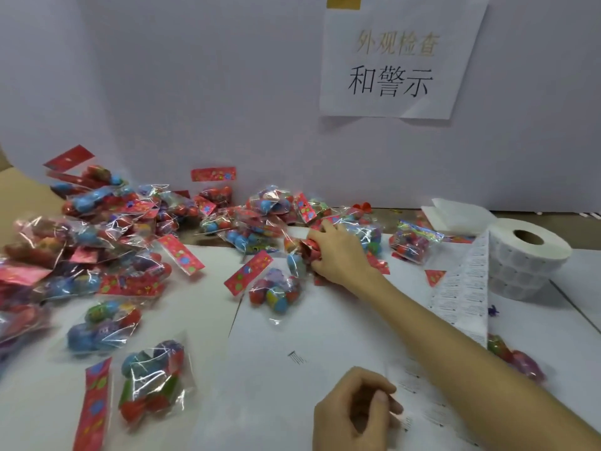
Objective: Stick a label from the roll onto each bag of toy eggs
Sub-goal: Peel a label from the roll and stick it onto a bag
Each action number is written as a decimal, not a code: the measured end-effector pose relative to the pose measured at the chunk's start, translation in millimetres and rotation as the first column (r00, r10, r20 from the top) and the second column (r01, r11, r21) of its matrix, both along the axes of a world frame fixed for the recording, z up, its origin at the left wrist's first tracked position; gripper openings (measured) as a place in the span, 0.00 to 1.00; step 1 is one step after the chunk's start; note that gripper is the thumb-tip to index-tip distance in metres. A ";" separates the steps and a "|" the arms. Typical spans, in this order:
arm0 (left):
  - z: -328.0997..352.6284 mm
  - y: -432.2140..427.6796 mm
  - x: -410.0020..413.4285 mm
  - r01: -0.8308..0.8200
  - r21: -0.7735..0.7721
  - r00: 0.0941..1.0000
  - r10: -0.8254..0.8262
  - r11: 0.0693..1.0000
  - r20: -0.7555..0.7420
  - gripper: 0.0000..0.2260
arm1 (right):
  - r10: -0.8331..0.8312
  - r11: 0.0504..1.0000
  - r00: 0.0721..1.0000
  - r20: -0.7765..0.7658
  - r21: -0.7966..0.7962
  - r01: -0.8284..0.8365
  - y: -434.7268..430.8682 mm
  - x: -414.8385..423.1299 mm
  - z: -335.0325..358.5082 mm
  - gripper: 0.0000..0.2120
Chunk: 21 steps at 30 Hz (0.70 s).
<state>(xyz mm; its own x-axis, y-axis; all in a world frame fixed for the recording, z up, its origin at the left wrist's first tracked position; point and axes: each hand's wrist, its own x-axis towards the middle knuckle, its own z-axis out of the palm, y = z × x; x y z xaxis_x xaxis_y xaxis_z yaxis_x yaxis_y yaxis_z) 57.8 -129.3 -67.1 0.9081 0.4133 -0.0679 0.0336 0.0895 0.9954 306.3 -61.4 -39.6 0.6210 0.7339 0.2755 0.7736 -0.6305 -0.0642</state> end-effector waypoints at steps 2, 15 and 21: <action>-2.8 1.8 0.3 -0.005 0.036 1.000 0.004 0.999 0.020 0.16 | 0.015 0.998 0.996 -0.084 0.068 -0.009 -26.1 -3.8 2.9 0.15; -3.7 -6.0 5.2 -0.205 -0.006 0.973 0.204 0.979 0.110 0.14 | 0.504 0.570 0.474 -0.722 0.691 0.446 -140.3 -45.1 12.3 0.15; -8.3 -3.6 4.9 -0.160 0.108 0.986 0.153 0.981 0.072 0.22 | 0.662 0.434 0.323 -0.676 0.698 0.570 -155.1 -45.5 7.5 0.12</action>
<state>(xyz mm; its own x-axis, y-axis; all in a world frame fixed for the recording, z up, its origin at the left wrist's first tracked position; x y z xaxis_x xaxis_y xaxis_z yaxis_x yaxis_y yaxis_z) 62.7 -132.9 -75.4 0.8324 0.5525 0.0428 -0.0348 -0.0249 0.9991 260.8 -216.5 -32.1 0.8270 0.5616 0.0268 -0.1582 0.2781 -0.9474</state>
